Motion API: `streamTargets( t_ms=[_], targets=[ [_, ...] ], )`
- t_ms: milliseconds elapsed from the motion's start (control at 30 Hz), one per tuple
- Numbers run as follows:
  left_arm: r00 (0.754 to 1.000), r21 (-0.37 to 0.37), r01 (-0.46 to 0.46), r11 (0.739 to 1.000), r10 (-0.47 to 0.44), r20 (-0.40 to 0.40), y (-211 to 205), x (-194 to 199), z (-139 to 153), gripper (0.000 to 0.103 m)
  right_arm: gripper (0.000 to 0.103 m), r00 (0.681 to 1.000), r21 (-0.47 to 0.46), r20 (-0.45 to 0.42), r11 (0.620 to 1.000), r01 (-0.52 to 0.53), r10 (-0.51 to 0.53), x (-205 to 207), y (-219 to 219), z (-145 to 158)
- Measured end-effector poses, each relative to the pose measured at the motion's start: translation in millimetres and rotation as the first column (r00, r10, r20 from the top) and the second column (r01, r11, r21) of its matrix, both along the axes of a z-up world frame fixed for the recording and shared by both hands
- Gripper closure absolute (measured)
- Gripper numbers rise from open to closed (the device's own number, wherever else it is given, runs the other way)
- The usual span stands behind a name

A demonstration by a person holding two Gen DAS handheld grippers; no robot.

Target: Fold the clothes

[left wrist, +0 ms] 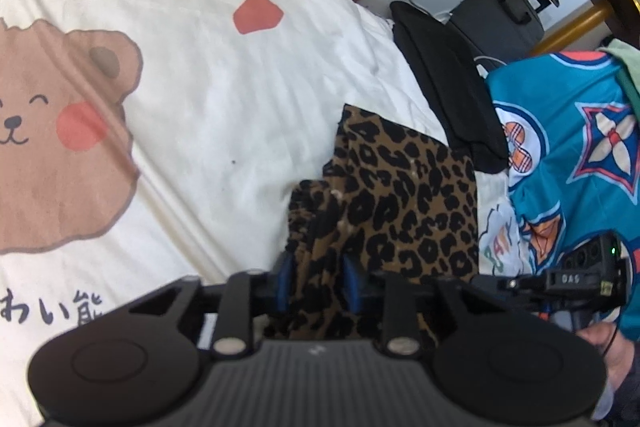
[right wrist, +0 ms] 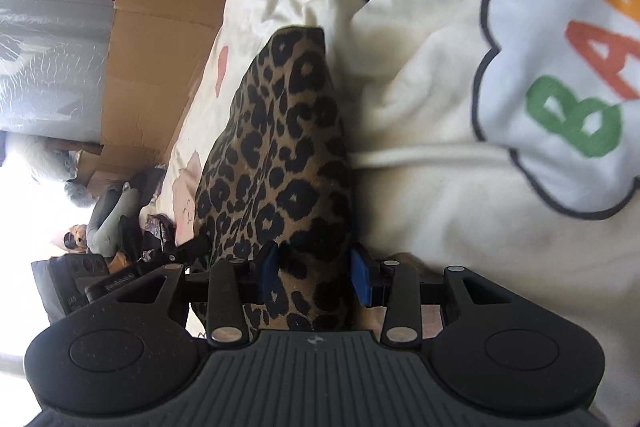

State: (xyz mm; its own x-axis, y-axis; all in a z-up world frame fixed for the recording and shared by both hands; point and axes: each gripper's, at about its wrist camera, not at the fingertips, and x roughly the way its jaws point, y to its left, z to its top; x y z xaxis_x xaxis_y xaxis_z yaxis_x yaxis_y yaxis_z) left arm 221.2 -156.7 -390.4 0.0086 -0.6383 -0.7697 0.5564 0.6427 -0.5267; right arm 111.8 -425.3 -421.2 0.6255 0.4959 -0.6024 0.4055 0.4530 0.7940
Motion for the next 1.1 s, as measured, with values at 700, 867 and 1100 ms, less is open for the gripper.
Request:
streamTargets(
  t_ms=[700,867,1100],
  targets=[
    [0.997,-0.034,0.053,0.998,-0.054,-0.048,-18.3,11.4,-7.5,0.067,0.087,0.999,-0.054,0.031,0.999,-0.008,0.01,0.5,16.8,12.3],
    [0.995,-0.014,0.087,0.996,-0.088,-0.056,-28.8,13.5,-14.1,0.048,0.079,1.0,-0.042,0.008,0.999,-0.004,0.004,0.1,16.4,4.2],
    [0.99,-0.007,0.105,0.994,-0.105,-0.099,-38.5,18.0,-20.7,0.055,0.078,0.999,-0.002,-0.017,1.0,0.028,-0.028,2.2,21.6,-6.6]
  ],
)
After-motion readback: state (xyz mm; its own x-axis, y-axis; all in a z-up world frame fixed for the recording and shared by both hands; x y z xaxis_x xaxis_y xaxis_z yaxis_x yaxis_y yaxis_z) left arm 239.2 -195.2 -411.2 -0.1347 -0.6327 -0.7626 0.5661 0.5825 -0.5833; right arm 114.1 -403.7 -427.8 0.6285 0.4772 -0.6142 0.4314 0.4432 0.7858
